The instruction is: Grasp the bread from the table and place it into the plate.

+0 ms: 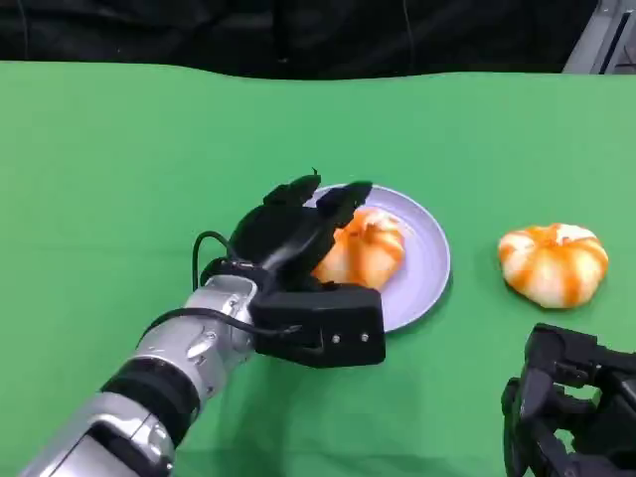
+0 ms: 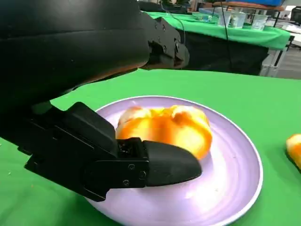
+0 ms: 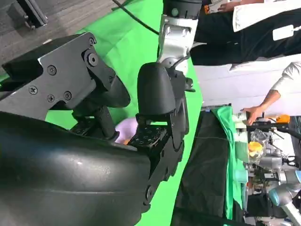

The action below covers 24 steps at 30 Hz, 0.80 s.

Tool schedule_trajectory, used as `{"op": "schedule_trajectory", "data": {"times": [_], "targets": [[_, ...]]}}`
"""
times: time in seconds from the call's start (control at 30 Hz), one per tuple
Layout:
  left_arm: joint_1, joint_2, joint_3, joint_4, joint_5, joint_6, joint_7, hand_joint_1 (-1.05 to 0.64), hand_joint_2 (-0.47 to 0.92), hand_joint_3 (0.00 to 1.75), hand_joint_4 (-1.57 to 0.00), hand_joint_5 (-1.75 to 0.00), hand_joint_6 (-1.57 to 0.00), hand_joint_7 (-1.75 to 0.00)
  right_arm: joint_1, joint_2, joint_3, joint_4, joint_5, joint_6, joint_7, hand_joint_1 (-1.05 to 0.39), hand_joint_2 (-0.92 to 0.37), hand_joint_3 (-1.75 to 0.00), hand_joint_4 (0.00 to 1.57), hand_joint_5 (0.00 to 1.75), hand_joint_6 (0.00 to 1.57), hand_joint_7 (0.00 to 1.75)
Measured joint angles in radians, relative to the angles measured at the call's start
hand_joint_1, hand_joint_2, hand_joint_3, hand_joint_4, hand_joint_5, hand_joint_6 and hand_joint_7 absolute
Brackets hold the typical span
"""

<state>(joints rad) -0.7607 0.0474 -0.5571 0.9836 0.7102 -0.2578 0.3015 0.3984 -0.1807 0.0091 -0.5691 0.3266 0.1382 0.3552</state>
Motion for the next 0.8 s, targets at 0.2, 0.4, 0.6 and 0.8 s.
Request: {"op": "schedule_trajectory", "data": {"times": [0.2,0.4,0.6,0.8], "targets": [[0.047,0.072,0.042,-0.188,-0.031,0.018,-0.085,-1.04,0.92,0.73,0.00,0.00,-0.02,-0.01,-0.003,0.001,0.003,0.010,-0.006,-0.015,0.000,0.02,-0.51,-1.29,0.87,1.75,0.80,1.55],[0.185,0.163,0.117,-0.529,-0.087,0.051,-0.216,-0.18,0.92,0.38,-0.64,-0.21,-0.78,-0.17,-0.010,0.005,0.007,0.016,-0.019,-0.020,-0.005,0.02,-0.51,-1.27,0.88,1.74,0.81,1.54],[0.439,0.229,0.244,-0.844,-0.307,-0.036,-0.326,0.01,0.42,1.32,-0.88,-1.67,-0.80,-1.54,-0.013,0.009,0.006,0.021,-0.021,-0.021,-0.007,0.01,-0.53,-1.25,0.88,1.74,0.81,1.54],[0.678,0.252,0.336,-1.094,-0.558,0.060,-0.493,-0.01,0.49,1.33,-0.85,-1.75,-0.72,-1.71,-0.031,0.008,0.002,0.031,-0.020,-0.016,-0.007,0.01,-0.52,-1.26,0.89,1.73,0.81,1.53]]}}
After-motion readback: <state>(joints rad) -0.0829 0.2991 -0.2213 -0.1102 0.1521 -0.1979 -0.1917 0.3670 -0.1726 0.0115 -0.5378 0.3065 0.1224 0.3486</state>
